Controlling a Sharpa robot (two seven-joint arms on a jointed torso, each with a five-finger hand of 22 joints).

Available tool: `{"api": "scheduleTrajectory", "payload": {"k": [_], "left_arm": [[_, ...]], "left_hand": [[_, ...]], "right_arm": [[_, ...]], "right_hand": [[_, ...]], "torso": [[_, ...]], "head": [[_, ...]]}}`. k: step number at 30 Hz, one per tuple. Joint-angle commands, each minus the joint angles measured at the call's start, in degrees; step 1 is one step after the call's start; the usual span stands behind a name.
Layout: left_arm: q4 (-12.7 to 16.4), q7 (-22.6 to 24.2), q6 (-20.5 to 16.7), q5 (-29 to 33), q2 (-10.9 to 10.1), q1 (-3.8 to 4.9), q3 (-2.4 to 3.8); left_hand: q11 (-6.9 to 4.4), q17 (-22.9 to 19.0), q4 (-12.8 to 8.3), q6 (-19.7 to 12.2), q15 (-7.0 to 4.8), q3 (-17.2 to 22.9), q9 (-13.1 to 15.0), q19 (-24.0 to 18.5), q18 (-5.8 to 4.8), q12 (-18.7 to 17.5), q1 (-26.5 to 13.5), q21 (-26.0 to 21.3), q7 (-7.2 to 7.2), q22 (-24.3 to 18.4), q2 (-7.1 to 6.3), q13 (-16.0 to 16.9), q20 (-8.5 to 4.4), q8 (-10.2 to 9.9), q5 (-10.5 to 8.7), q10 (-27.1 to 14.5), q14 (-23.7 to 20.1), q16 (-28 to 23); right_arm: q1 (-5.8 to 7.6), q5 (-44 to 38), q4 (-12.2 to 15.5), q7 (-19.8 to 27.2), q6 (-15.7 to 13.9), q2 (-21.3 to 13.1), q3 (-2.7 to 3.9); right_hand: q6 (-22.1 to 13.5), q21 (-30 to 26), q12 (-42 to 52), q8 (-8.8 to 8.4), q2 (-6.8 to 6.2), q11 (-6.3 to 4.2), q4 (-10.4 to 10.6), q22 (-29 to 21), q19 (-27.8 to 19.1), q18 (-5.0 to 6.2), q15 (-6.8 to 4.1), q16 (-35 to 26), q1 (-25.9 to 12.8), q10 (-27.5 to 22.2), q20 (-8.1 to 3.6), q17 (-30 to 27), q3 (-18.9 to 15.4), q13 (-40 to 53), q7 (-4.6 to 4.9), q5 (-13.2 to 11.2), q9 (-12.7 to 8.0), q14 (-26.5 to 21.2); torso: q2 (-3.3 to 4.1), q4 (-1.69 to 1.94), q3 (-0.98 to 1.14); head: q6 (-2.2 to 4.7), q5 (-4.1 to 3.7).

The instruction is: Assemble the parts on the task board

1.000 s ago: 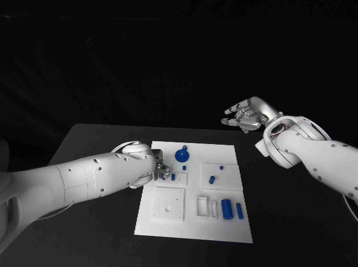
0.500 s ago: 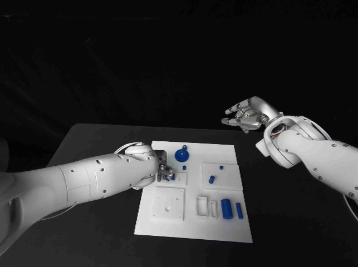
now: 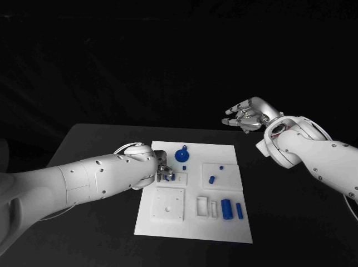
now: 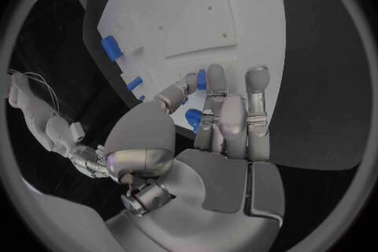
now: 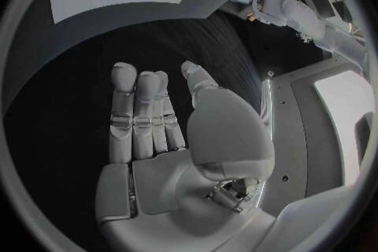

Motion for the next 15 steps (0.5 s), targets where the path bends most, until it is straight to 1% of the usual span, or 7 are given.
{"api": "scheduleTrajectory", "payload": {"k": [1,3,4,7,11,15], "left_arm": [[0.23,-0.41,-0.83,-1.88,-0.72,-0.55,-0.37],[0.45,-0.32,-1.40,-2.05,-0.96,-0.55,-0.37],[0.91,-0.12,-2.48,-2.27,-1.46,-0.55,-0.36],[1.63,0.19,-3.99,-2.45,-2.12,-0.55,-0.36],[2.72,0.72,-6.21,-2.59,-3.04,-0.58,-0.36],[3.18,1.06,-7.73,-2.64,-3.52,-0.64,-0.37]], "left_hand": [[-3.34,0.23,0.02,6.54,-2.25,0.50,-0.01,0.61,0.91,-0.34,1.47,-0.02,-6.34,1.06,1.11,-0.02,0.01,0.30,0.29,3.89,2.72,0.35],[-3.39,0.41,-0.02,6.67,-2.28,0.62,-0.09,0.69,0.91,-0.34,1.47,0.05,-6.37,1.06,1.11,-0.03,-0.02,0.36,0.41,4.05,2.84,0.43],[-3.41,0.52,-0.04,6.77,-2.32,0.77,-0.21,0.74,0.93,-0.37,1.46,0.12,-6.41,1.06,1.11,-0.06,-0.05,0.39,0.53,4.18,2.95,0.44],[-3.43,0.69,-0.06,6.89,-2.34,0.92,-0.37,0.79,0.95,-0.46,1.45,0.18,-6.42,1.05,1.08,-0.11,-0.08,0.40,0.62,4.31,3.06,0.47],[-3.47,0.98,0.02,7.10,-2.36,1.14,-0.76,0.85,0.98,-0.61,1.42,0.31,-6.46,1.05,1.08,-0.18,-0.09,0.43,0.68,4.58,3.16,0.48],[-3.49,1.10,0.03,7.17,-2.37,1.18,-0.83,0.91,1.01,-0.61,1.45,0.37,-6.50,1.06,1.08,-0.17,-0.10,0.49,0.73,4.66,3.19,0.52]], "right_arm": [[0.00,0.00,-0.01,0.40,0.60,-0.01,0.03],[0.00,0.00,-0.02,0.40,0.60,-0.02,0.03],[0.00,0.00,-0.03,0.41,0.60,-0.05,0.03],[-0.01,0.00,-0.05,0.42,0.60,-0.08,0.03],[-0.03,0.01,-0.10,0.43,0.62,-0.13,0.03],[-0.05,0.01,-0.12,0.45,0.66,-0.14,0.03]], "right_hand": [[0.31,0.11,0.37,-0.09,0.20,-0.14,-0.05,0.05,0.29,0.14,-0.18,0.32,-0.59,0.16,-0.10,-0.07,0.29,-0.04,0.06,0.36,-0.09,-0.01],[0.31,0.11,0.37,-0.09,0.20,-0.14,-0.05,0.05,0.29,0.14,-0.18,0.32,-0.59,0.16,-0.10,-0.07,0.29,-0.04,0.06,0.36,-0.09,-0.01],[0.31,0.11,0.37,-0.09,0.20,-0.14,-0.05,0.05,0.29,0.14,-0.18,0.32,-0.59,0.16,-0.10,-0.07,0.29,-0.04,0.06,0.36,-0.09,-0.01],[0.31,0.11,0.37,-0.09,0.20,-0.14,-0.05,0.05,0.29,0.14,-0.18,0.32,-0.59,0.16,-0.10,-0.07,0.29,-0.04,0.06,0.36,-0.09,-0.01],[0.31,0.11,0.37,-0.09,0.20,-0.14,-0.05,0.05,0.29,0.14,-0.18,0.32,-0.59,0.16,-0.10,-0.07,0.29,-0.04,0.06,0.36,-0.09,-0.01],[0.31,0.11,0.37,-0.09,0.20,-0.14,-0.05,0.05,0.29,0.14,-0.18,0.32,-0.59,0.16,-0.10,-0.07,0.29,-0.04,0.06,0.36,-0.09,-0.01]], "torso": [[0.00,-0.01,-0.01],[-0.01,0.01,-0.01],[-0.01,0.02,0.00],[-0.02,0.01,0.02],[0.01,0.04,0.01],[-0.02,0.05,0.02]], "head": [[-0.03,-0.07],[-0.11,-0.16],[-0.13,-0.19],[-0.21,-0.28],[-0.34,-0.31],[-0.40,-0.22]]}}
